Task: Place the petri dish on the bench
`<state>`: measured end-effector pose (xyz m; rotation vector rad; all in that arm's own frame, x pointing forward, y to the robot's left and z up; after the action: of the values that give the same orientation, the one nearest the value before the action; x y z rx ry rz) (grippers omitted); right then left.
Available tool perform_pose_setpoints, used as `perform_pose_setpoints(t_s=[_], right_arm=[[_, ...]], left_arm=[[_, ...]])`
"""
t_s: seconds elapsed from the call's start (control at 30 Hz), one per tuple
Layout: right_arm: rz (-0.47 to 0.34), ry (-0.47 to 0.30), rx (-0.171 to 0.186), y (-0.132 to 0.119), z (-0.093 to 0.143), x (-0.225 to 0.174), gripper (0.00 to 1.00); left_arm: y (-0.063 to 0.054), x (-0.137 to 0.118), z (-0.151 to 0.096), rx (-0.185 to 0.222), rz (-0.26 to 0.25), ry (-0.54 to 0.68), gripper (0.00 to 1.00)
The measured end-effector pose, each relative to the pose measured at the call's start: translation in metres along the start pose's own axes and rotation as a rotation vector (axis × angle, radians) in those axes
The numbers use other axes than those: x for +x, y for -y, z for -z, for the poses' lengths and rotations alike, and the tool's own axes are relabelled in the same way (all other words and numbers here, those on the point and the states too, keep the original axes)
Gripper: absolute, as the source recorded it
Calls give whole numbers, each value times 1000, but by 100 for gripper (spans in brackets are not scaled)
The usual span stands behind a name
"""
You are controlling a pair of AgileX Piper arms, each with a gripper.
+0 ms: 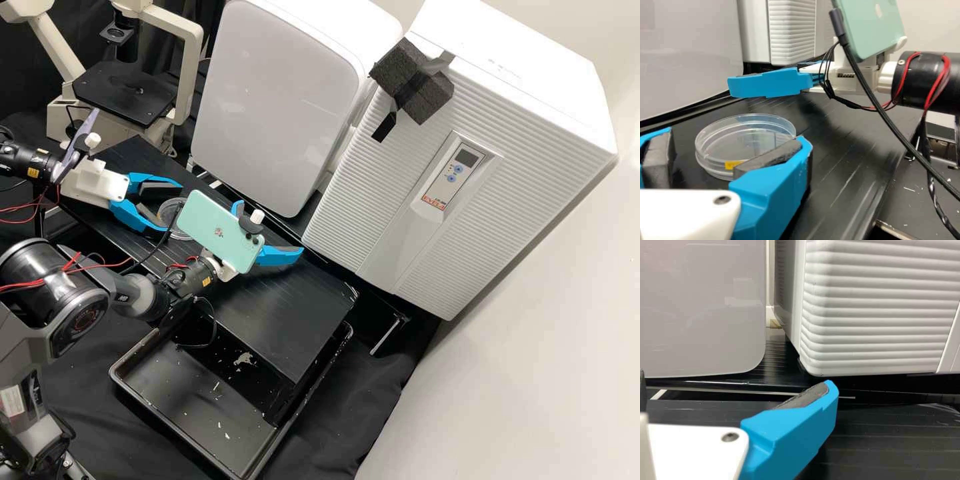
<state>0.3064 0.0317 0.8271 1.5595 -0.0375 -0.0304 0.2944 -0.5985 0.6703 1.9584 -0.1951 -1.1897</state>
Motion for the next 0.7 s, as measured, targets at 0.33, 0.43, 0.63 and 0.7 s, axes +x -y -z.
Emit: perform_pose_setpoints(t_s=[0.33, 0.43, 0.63, 0.7], right_arm=[[0, 0, 0, 0, 0, 0, 100], [0, 0, 0, 0, 0, 0, 100], [0, 0, 0, 0, 0, 0, 100], [0, 0, 0, 0, 0, 0, 100]], left_arm=[[-6, -52, 0, 148, -113, -130, 100], [-12, -70, 3, 203, -194, -219, 100], [-11, -105, 18, 200, -331, -451, 100], [-8, -117, 26, 187, -374, -587, 100]])
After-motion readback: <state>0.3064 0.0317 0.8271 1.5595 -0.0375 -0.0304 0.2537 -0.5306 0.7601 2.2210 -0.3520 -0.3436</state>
